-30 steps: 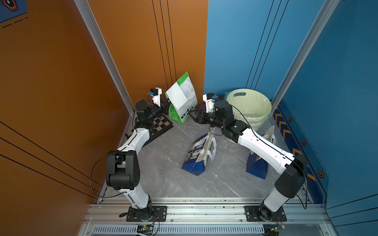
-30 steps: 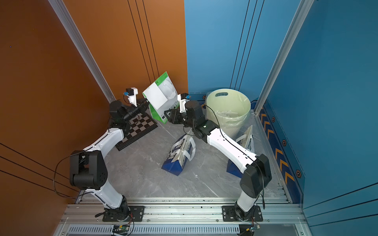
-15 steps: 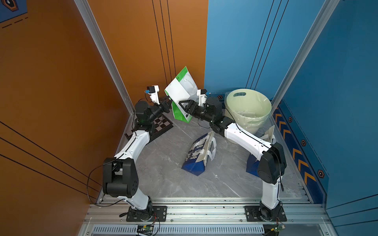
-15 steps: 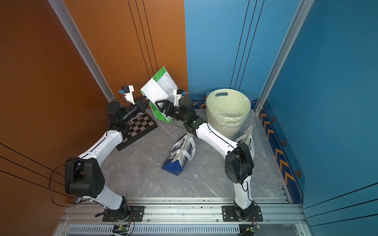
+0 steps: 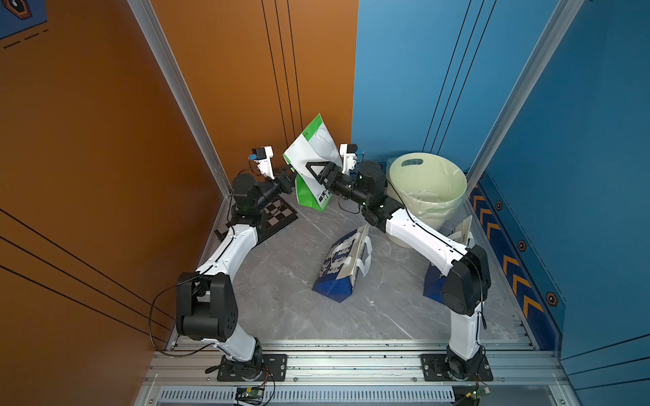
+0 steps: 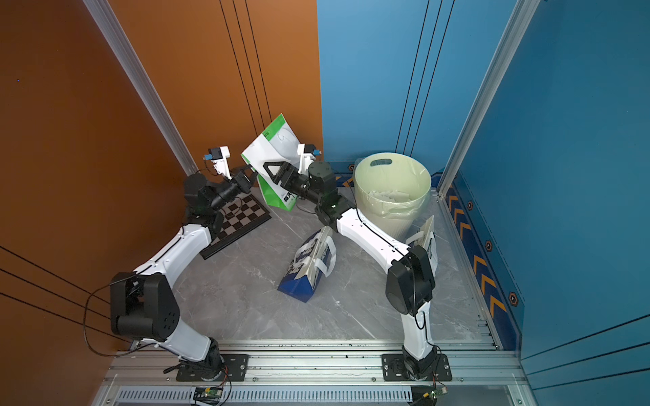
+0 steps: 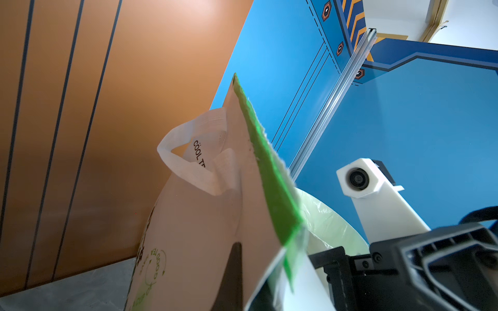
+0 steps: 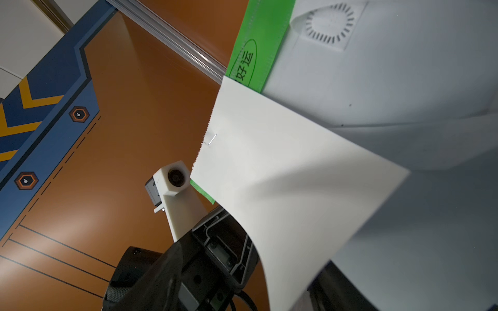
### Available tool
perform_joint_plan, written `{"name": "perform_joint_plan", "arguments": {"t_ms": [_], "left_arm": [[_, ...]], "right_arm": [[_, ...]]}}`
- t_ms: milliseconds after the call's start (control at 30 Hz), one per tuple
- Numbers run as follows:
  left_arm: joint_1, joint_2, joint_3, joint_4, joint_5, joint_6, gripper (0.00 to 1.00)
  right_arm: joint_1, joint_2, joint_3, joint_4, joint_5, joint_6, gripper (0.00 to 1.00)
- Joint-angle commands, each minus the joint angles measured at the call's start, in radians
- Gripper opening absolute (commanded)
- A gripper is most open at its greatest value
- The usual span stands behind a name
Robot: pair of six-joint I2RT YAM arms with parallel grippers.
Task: Shred takeout receipts and throw away
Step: Tear off the takeout receipt from the takeout bag.
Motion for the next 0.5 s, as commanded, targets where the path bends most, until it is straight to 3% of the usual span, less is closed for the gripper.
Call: {"name": "perform_joint_plan", "arguments": {"t_ms": [0, 200, 467], "left_arm": [[-0.012, -0.037, 0.004, 0.057, -0.012, -0.026, 0.00], [-0.019, -0.041, 0.016, 0.057, -0.015, -0.039, 0.00], [-0.005, -0.025, -0.033, 0.056, -0.047, 0.064, 0.00]], "right_arm": [[-0.003, 0.020, 0.000, 0.053, -0.010, 0.032, 0.72], [-0.004, 0.035, 0.003, 0.057, -0.007, 0.039, 0.64], [-0.003, -0.023, -0.044, 0.056, 0.010, -0.020, 0.12]]}}
